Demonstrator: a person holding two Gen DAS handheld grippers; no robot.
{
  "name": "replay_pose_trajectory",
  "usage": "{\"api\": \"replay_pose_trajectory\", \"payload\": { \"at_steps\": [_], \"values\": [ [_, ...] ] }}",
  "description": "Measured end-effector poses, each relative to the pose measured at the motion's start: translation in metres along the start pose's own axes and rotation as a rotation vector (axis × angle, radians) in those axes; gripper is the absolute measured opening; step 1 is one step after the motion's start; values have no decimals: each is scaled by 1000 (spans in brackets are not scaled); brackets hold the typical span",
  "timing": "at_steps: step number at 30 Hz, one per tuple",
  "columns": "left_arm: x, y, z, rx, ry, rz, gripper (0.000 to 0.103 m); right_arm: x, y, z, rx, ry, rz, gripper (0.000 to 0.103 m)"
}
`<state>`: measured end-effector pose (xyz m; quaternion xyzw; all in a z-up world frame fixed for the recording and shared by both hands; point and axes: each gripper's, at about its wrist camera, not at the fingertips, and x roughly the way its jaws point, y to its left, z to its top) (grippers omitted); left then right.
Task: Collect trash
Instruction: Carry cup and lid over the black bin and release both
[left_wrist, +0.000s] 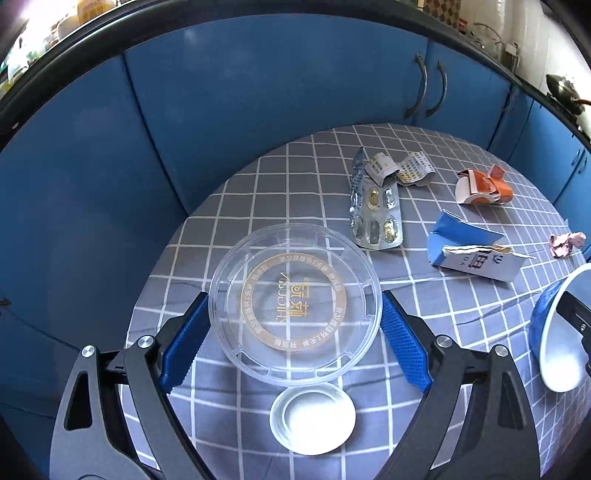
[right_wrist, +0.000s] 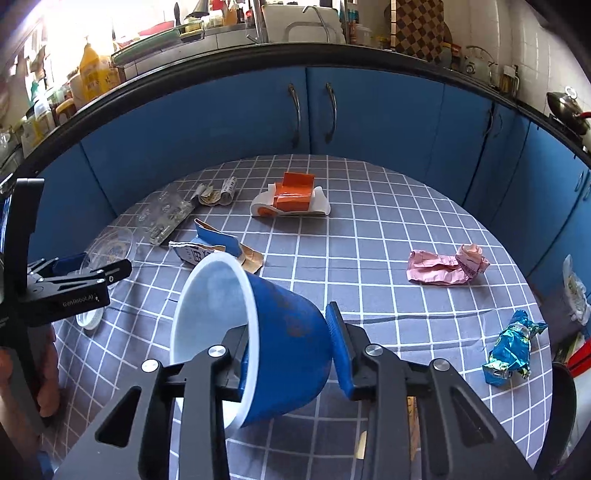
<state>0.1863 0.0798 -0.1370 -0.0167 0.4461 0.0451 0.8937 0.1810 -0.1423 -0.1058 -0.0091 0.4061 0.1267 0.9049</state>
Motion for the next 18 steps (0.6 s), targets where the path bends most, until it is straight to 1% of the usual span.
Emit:
{"api": "replay_pose_trajectory", "payload": {
  "at_steps": [4,10,15,18],
  "values": [
    [-13,3,0,-16,-26,-11,88,-13,7,0,-37,-31,4,29],
    [-35,3,-1,-22,-60,-22,88,-31,1,1,-14,-54,11,29],
    [-55,-7,-2,0,-94,-35,88,-49,-6,-3,-3,-74,-5,29],
    [-73,-21,-4,24,-117,-46,88,-62,-15,-6,11,-89,-18,29]
  ]
}}
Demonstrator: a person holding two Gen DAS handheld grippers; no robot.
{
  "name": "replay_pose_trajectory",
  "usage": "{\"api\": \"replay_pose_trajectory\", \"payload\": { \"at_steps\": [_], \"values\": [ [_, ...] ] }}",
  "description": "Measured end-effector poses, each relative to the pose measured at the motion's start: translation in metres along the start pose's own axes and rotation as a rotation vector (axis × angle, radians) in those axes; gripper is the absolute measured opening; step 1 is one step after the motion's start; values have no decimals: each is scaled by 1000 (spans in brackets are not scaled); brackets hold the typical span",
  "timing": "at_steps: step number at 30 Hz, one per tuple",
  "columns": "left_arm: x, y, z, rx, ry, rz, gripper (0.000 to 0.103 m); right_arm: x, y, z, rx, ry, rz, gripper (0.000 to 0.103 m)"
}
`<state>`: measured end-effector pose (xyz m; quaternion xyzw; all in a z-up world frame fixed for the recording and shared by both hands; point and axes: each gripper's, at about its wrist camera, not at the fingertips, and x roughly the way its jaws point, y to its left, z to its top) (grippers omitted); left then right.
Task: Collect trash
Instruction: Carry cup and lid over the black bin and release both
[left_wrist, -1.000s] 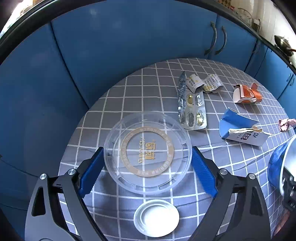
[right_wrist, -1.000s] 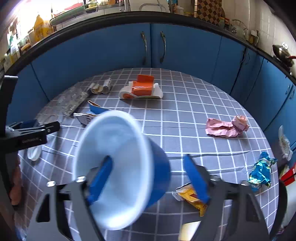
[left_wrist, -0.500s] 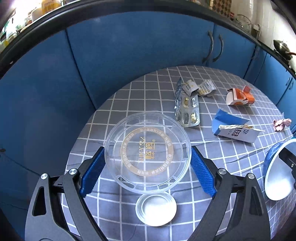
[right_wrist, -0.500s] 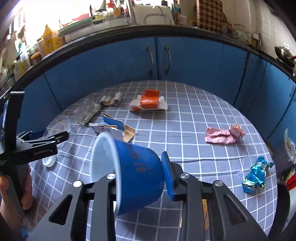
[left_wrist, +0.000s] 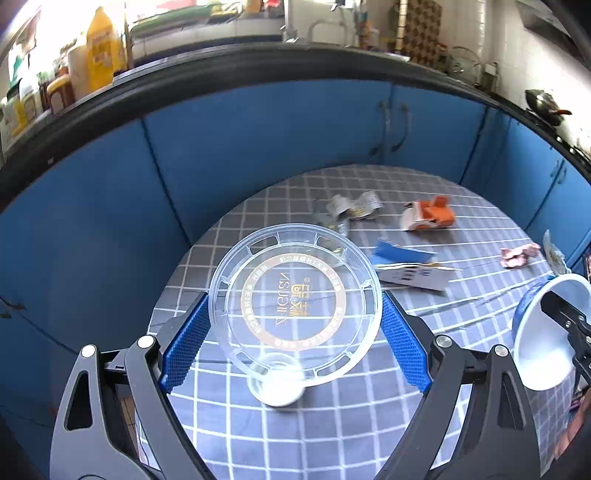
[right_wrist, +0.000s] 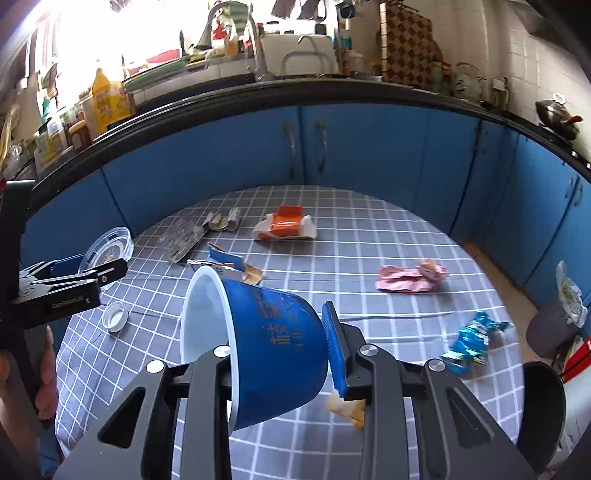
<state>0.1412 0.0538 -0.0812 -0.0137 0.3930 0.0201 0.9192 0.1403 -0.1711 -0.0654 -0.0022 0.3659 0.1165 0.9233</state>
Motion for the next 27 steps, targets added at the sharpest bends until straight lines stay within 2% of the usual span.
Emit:
{"api": "replay_pose_trajectory", "payload": {
  "at_steps": [6,12,20,24,27],
  "values": [
    [-21,-39,4,53,-27,-40,88,-28,-30,-9,31,-29,-48,29],
    [-46,-111,5,157,-70,-116,88,-61,-78,-25,83,-50,-120,29],
    [-65,-206,5,281,-83,-217,88,-102,-152,-53,188,-85,-204,29],
    [-72,-248,-1,348,-89,-238,88,-116,-185,-64,244,-103,-225,29],
    [-71,-265,-4,371,-76,-253,88,-121,-201,-71,268,-112,-233,29]
  ]
}}
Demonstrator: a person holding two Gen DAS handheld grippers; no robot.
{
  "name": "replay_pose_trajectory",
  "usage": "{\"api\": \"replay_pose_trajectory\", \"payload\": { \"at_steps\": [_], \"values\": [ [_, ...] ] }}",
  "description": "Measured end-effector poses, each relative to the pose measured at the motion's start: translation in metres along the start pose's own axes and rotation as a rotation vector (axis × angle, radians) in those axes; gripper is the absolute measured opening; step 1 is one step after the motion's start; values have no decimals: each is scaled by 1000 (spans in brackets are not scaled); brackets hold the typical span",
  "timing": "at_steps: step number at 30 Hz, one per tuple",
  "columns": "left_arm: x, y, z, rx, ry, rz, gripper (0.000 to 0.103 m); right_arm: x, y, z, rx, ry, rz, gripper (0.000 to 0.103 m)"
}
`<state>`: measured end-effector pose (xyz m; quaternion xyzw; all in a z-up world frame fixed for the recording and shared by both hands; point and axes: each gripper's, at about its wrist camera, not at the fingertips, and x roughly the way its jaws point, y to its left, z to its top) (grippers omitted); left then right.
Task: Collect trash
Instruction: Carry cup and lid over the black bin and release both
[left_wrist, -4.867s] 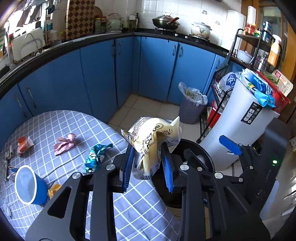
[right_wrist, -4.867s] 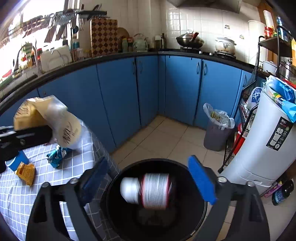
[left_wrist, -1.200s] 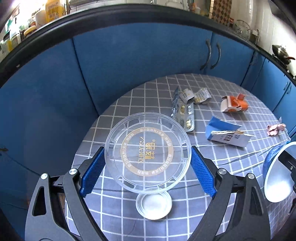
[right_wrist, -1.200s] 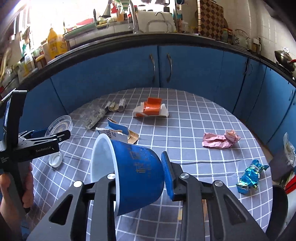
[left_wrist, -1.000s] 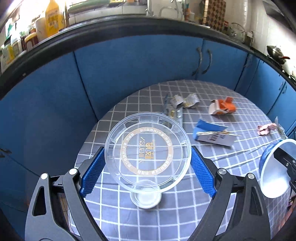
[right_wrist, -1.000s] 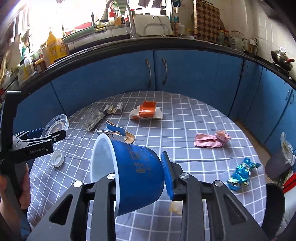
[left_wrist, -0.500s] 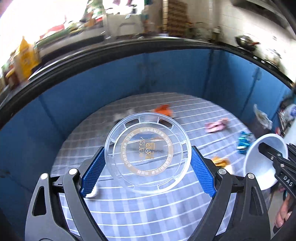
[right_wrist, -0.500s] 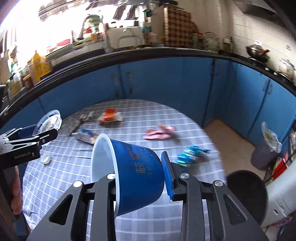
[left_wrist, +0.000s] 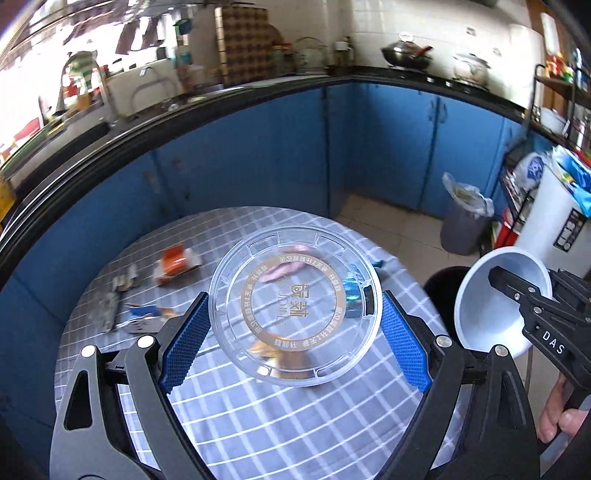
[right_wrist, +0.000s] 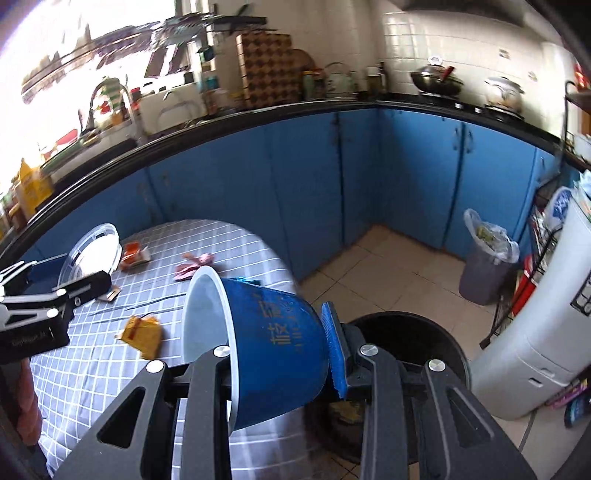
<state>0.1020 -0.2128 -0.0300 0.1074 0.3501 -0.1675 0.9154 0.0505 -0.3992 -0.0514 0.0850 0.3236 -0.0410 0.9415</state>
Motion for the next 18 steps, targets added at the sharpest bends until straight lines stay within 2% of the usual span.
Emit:
{"api": "replay_pose_trajectory", "payload": {
  "at_steps": [8,18],
  "values": [
    [13,-45,11,48,24,-43,88,6,-36,-5,50,3,-20,29],
    [29,-87,22,122,38,-54,88,12,-67,-13,84,2,-51,29]
  ]
}}
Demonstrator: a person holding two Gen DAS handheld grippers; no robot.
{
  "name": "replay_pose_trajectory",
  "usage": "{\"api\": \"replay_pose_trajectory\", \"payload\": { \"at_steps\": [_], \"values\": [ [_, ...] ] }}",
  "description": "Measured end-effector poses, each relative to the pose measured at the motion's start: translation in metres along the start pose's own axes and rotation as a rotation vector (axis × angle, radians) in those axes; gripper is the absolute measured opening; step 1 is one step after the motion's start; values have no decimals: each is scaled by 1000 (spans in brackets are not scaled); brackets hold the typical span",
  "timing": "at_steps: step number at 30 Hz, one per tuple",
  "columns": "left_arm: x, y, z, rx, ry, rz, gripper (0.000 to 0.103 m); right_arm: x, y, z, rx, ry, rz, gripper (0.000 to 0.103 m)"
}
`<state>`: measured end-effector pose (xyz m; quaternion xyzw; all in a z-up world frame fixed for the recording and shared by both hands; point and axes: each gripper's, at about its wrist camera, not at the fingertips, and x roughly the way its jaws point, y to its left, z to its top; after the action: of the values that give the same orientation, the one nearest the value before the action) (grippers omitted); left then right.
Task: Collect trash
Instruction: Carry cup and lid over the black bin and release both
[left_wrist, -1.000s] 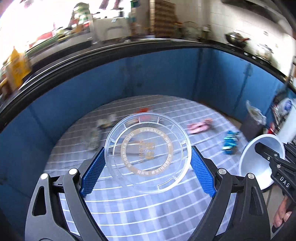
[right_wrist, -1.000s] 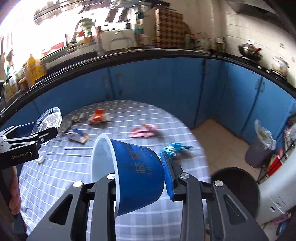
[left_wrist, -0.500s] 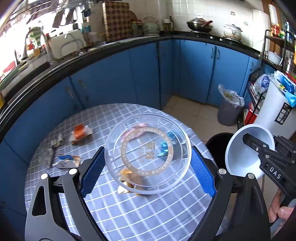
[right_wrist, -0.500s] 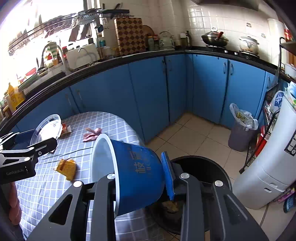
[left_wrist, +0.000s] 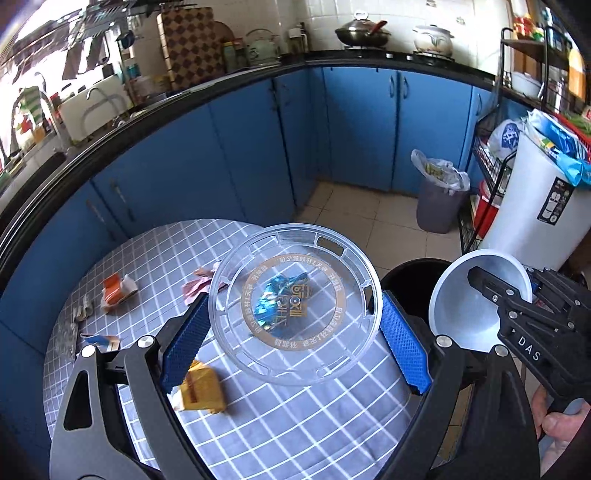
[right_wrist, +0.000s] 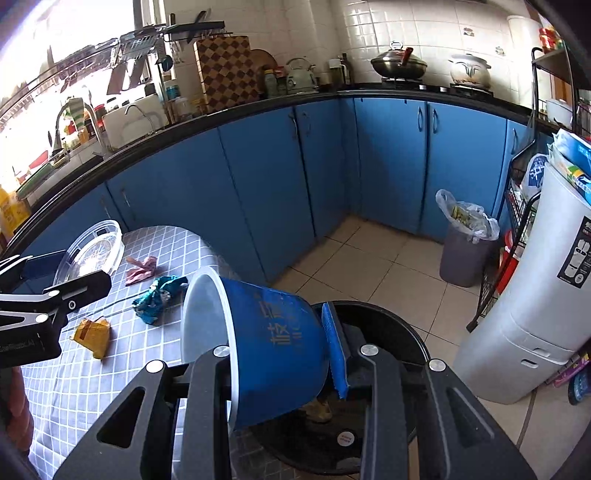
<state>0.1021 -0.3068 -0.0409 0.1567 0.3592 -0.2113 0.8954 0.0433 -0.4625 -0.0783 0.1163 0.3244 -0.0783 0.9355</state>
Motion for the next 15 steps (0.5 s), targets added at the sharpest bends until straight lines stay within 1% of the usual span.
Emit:
{"api": "replay_pose_trajectory", "payload": {
  "at_steps": [8,10,12,14,15],
  "values": [
    [15,-23,8,31,17,-11,88,9,-13,-4,-3,4,-13,32],
    [18,-28,10,38,22,-15,88,10,-15,-4,-6,-3,-32,42],
    [21,-32,11,46,23,-17,88,11,-17,-5,-10,-10,-37,48],
    [24,-35,12,50,27,-21,88,12,-19,-6,-11,-13,-42,59],
    [24,-36,13,52,29,-23,88,12,-20,-6,-13,-18,-49,69]
  ]
}}
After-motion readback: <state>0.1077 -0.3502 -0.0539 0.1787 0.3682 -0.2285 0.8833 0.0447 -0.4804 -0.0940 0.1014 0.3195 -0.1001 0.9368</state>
